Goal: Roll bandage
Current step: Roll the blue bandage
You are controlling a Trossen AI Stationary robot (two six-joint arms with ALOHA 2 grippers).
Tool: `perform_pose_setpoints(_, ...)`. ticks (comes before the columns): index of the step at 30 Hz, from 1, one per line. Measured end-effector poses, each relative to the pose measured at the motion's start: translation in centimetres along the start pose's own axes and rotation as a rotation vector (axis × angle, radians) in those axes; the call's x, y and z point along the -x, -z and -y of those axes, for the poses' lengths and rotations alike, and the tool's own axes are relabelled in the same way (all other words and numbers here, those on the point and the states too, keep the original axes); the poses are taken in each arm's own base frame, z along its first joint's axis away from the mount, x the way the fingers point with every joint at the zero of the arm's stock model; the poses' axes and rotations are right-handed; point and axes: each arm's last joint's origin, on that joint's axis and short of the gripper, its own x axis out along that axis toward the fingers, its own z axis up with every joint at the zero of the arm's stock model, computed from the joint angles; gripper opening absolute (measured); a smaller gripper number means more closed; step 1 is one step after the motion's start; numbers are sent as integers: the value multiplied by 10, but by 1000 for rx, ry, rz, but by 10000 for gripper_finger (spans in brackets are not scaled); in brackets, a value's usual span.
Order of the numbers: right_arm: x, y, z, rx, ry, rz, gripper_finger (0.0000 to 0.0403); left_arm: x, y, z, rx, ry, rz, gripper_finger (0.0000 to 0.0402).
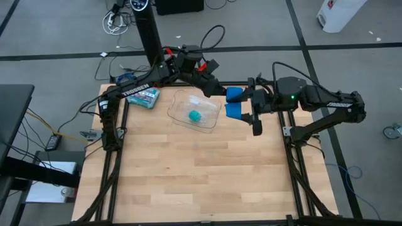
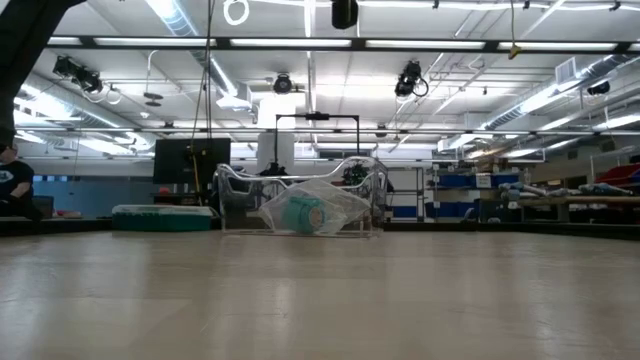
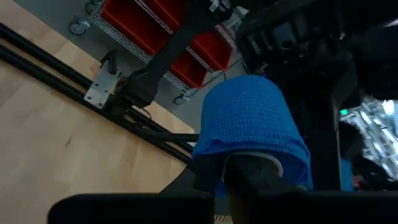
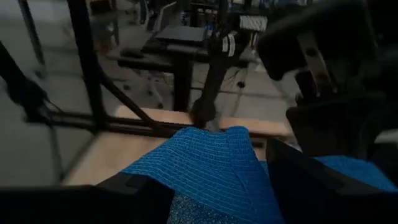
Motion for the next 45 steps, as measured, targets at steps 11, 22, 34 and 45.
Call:
perform_pose_setpoints(11, 2, -2, -15, 519, 195, -67, 239, 3, -2, 1, 76, 53, -35, 26)
perform_pose_setpoints(22, 3, -2, -26, 712, 331, -159, 218, 13, -8, -6, 189, 72, -55, 26)
perform_pose_setpoints(34, 26, 2, -36, 57, 377, -93, 200, 16, -13, -1, 124, 106, -23, 26)
perform_pose_setpoints(45, 5, 17, -37, -111, 394, -180, 181, 16, -15, 2, 101, 119, -4, 26)
